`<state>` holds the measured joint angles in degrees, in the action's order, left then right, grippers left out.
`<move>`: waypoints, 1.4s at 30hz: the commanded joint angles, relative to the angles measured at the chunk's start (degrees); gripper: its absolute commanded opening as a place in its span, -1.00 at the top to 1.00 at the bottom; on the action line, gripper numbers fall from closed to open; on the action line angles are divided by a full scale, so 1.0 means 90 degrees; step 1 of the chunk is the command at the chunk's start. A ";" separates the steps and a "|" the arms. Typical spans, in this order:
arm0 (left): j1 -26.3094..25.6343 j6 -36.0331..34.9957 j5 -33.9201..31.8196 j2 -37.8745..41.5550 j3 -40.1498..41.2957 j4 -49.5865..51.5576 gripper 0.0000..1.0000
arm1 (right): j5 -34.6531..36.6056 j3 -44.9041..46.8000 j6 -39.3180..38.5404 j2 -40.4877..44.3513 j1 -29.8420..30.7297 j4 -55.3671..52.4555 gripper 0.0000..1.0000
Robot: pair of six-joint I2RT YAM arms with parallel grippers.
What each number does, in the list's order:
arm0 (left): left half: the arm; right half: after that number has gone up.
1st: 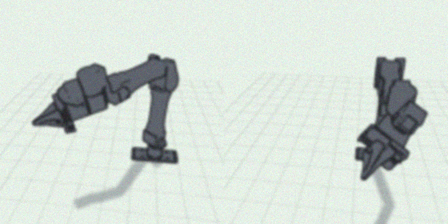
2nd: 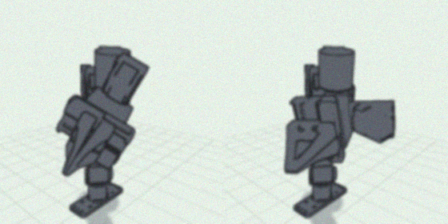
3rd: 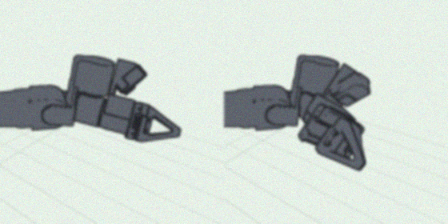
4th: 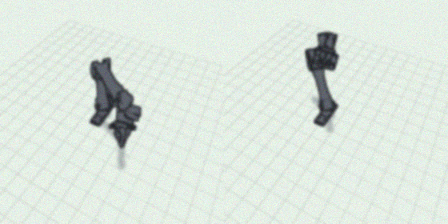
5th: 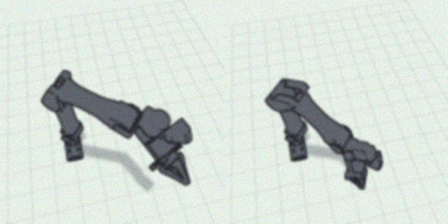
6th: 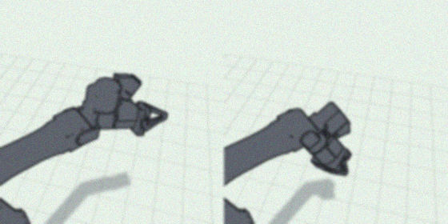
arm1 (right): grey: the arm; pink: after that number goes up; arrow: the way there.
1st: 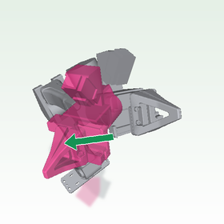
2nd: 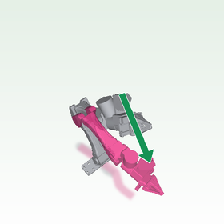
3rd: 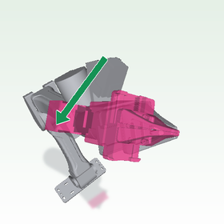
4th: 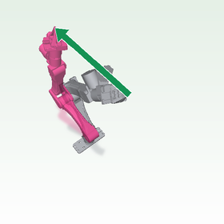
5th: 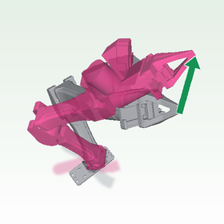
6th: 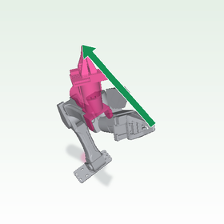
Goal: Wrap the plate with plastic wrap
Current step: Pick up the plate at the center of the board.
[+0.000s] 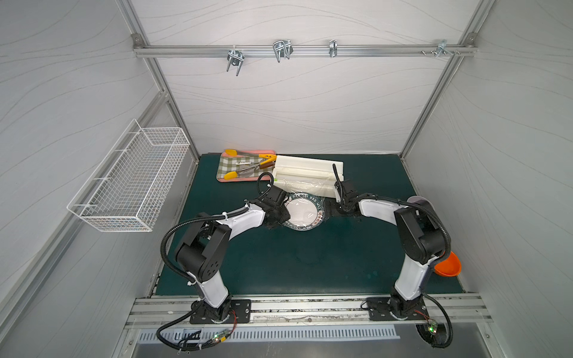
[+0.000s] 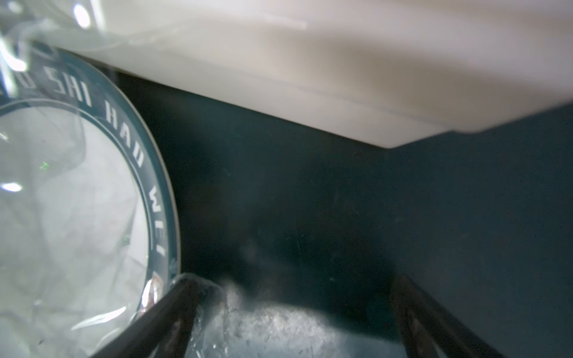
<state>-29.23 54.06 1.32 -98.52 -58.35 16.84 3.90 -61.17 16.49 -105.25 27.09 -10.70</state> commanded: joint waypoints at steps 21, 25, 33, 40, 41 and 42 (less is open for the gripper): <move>0.0680 0.0350 0.0895 -0.0567 0.0428 -0.1426 1.00 | -0.1413 0.0298 0.0200 0.0286 -0.0825 -0.0111 -0.98; 0.0680 0.0314 0.0727 -0.0473 0.0431 -0.1263 1.00 | -0.1905 0.0283 0.0312 0.0365 -0.1289 -0.0224 -0.98; 0.0680 0.0243 0.0740 -0.0467 0.0494 -0.1202 1.00 | -0.3059 0.0354 0.1462 0.1173 -0.1351 -0.0652 -0.91; 0.0680 0.0214 0.0804 -0.0512 0.0525 -0.1251 1.00 | -0.2529 0.0443 0.2390 0.0923 -0.0500 -0.0301 -0.46; 0.0680 0.0204 0.0806 -0.0527 0.0516 -0.1246 1.00 | -0.2420 0.0395 0.2434 0.0787 -0.0482 -0.0248 -0.42; 0.0680 0.0195 0.0816 -0.0525 0.0525 -0.1246 1.00 | -0.2428 0.0357 0.2421 0.0688 -0.0459 -0.0143 -0.38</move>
<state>-23.62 55.20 11.64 -102.56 -54.50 3.33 -19.49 -58.11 33.80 -96.55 23.57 -13.72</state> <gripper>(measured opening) 0.112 0.699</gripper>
